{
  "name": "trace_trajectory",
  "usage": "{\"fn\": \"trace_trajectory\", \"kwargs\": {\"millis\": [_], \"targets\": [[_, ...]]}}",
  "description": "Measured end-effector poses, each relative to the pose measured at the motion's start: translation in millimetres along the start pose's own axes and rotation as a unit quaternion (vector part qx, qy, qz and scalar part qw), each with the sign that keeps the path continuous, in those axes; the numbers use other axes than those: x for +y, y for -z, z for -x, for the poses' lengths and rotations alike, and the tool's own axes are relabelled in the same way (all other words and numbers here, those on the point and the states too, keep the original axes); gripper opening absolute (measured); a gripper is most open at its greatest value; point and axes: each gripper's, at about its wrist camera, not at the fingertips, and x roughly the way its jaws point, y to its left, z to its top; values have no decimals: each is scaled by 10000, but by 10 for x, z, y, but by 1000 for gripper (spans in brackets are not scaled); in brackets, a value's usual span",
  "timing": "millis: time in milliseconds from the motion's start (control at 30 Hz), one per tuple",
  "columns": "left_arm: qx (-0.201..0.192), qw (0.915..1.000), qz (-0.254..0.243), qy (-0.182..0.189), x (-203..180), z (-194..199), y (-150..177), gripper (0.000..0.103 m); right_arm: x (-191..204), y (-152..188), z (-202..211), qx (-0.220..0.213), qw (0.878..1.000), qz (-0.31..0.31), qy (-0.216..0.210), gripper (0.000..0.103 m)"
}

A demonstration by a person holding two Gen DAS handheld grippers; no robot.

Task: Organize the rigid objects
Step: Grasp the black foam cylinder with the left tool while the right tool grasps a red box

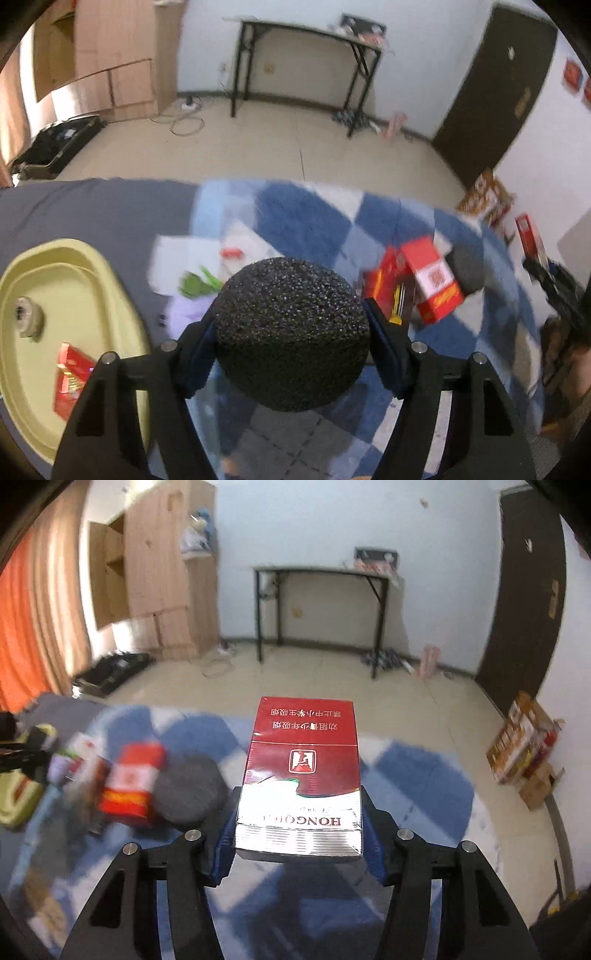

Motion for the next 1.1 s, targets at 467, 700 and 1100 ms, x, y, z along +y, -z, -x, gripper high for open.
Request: {"fn": "trace_trajectory", "kwargs": {"millis": [467, 700, 1100], "targets": [[-870, 9900, 781, -788, 1340, 1056, -55, 73, 1985, -933, 641, -833, 9657, 1349, -2055, 56], [-248, 9802, 1260, -1510, 2306, 733, 308, 73, 3102, -770, 3, -150, 9377, 2155, -2722, 56], [984, 9621, 1738, -1858, 2748, 94, 523, 72, 4337, -353, -954, 994, 8932, 3138, -3062, 56]]}}
